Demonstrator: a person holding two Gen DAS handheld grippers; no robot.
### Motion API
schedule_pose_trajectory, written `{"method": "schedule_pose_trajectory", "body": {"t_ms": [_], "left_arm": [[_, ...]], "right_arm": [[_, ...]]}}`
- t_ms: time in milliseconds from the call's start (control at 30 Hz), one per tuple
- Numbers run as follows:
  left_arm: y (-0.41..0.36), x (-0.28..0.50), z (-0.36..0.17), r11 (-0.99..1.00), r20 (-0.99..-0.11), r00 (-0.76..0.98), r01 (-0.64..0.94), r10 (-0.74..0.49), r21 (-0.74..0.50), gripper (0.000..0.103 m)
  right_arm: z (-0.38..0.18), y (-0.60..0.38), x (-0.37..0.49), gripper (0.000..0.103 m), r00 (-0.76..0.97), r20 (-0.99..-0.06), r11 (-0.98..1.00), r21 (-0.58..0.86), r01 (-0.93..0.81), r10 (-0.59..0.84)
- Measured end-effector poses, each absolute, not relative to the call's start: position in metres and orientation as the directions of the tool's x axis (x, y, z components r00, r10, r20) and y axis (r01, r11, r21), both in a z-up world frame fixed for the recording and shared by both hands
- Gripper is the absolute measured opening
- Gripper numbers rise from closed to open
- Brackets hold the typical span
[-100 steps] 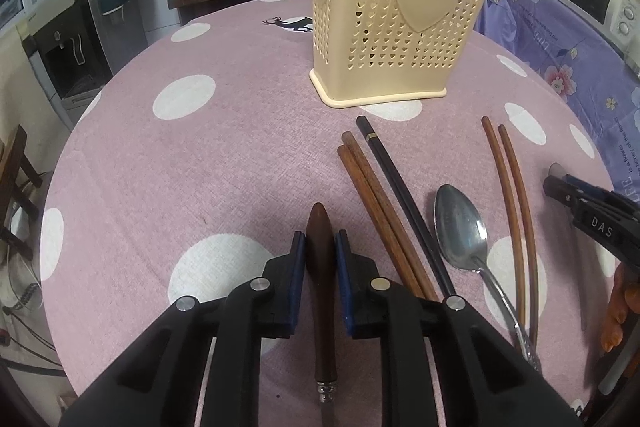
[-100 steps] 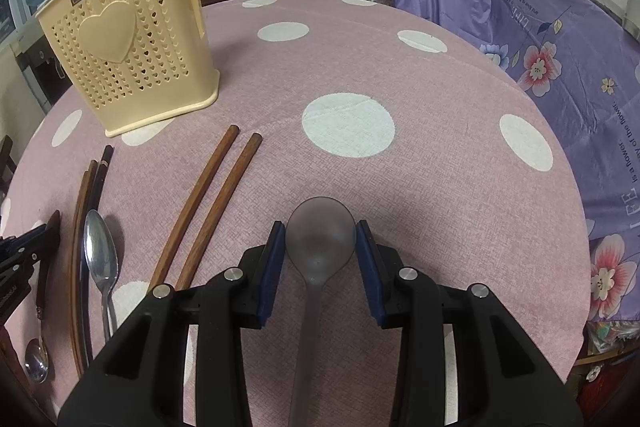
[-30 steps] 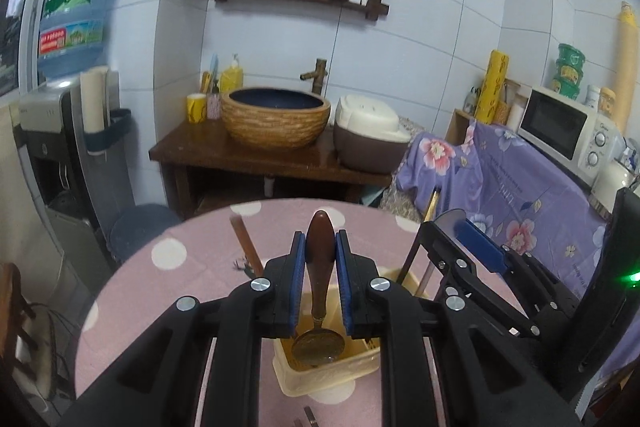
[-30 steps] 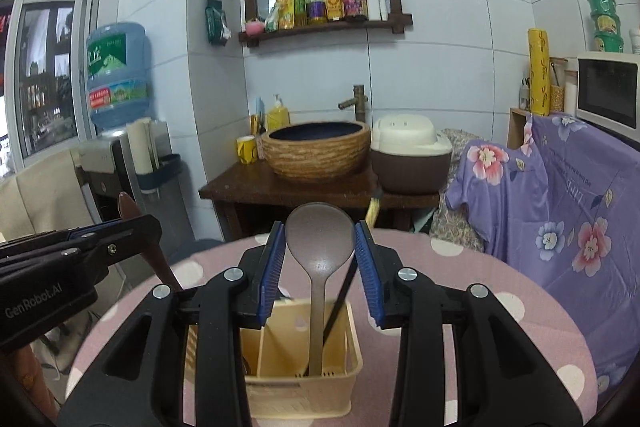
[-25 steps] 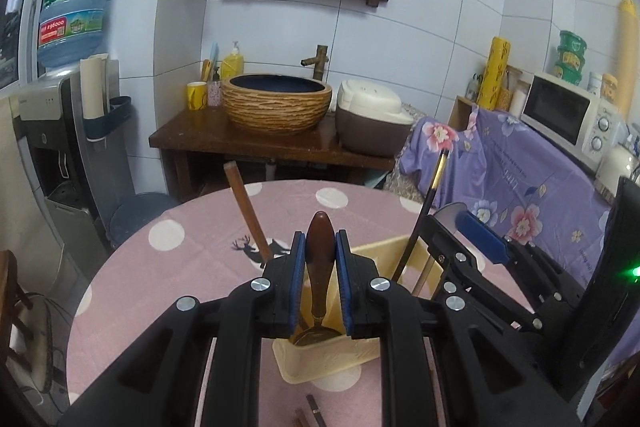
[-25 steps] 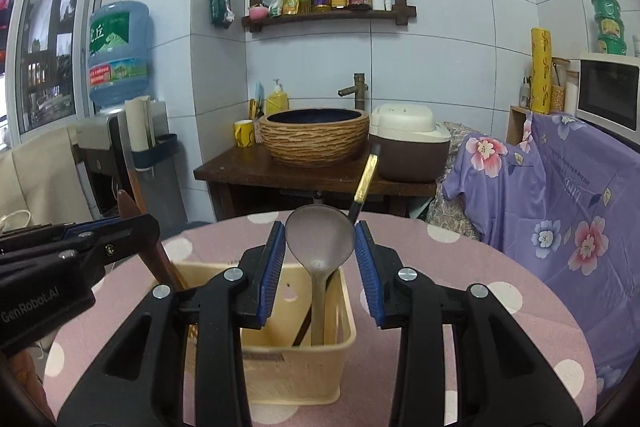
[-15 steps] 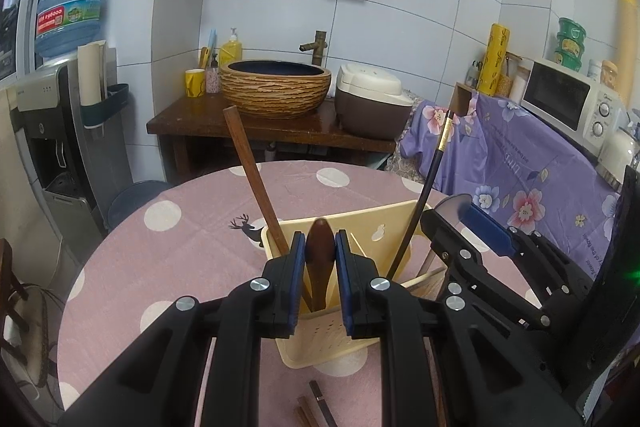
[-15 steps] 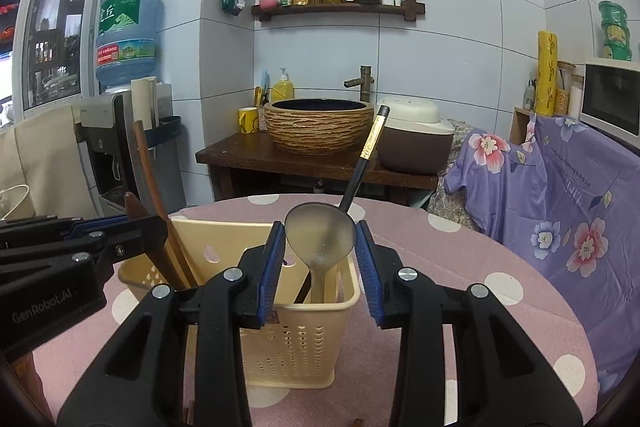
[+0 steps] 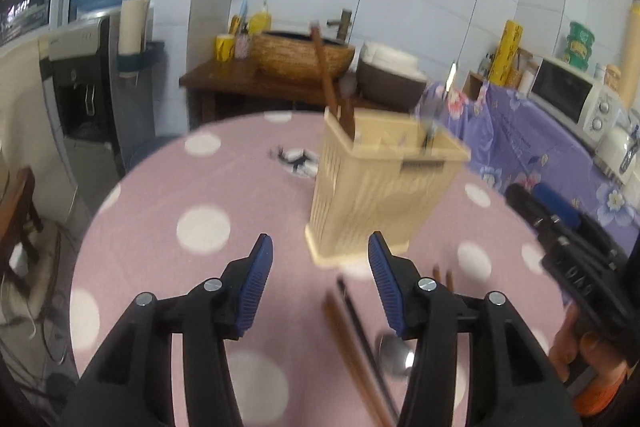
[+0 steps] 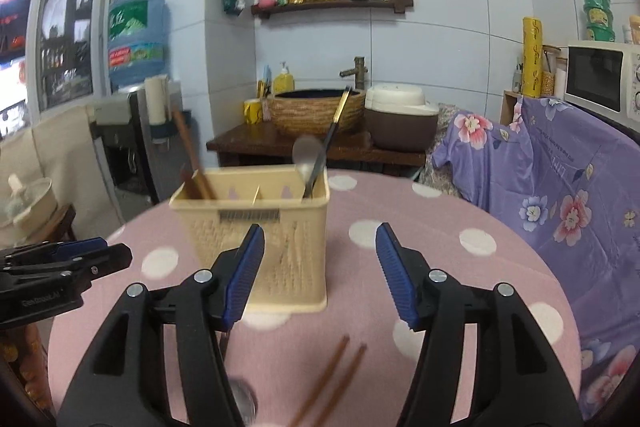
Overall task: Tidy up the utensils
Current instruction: 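Open both grippers to release the spoons into the basket, then move both grippers back toward the remaining chopsticks and steel spoon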
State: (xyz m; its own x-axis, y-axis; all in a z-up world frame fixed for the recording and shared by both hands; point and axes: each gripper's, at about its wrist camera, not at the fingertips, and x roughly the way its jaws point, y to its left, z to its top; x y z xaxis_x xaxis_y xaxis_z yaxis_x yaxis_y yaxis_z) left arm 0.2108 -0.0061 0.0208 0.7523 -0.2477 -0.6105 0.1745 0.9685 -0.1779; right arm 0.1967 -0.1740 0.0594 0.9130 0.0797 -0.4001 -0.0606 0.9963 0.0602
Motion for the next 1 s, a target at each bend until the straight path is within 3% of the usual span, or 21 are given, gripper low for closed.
{"method": "schedule_pose_trajectory", "body": {"t_ms": [333,667,1000], "left_arm": [[-0.038,0.166,-0.056,0.965,-0.758,0.608,0.235,-0.239,-0.116,0.047],[-0.049,0.166,-0.076,0.966,-0.779,0.59,0.247,-0.212,-0.076,0.048],[-0.003,0.162,-0.073,0.991,-0.787,0.604,0.119,-0.125,-0.065,0.047]], "right_arm": [[0.001,-0.177,0.13,0.065,0.86,-0.508,0.999,0.051,-0.015,0.039],[-0.006,-0.185,0.128,0.065,0.842,-0.536,0.995,0.098,0.0,0.053],[-0.007,-0.172,0.139,0.065,0.794,-0.601,0.996,0.079,-0.052,0.089]]}}
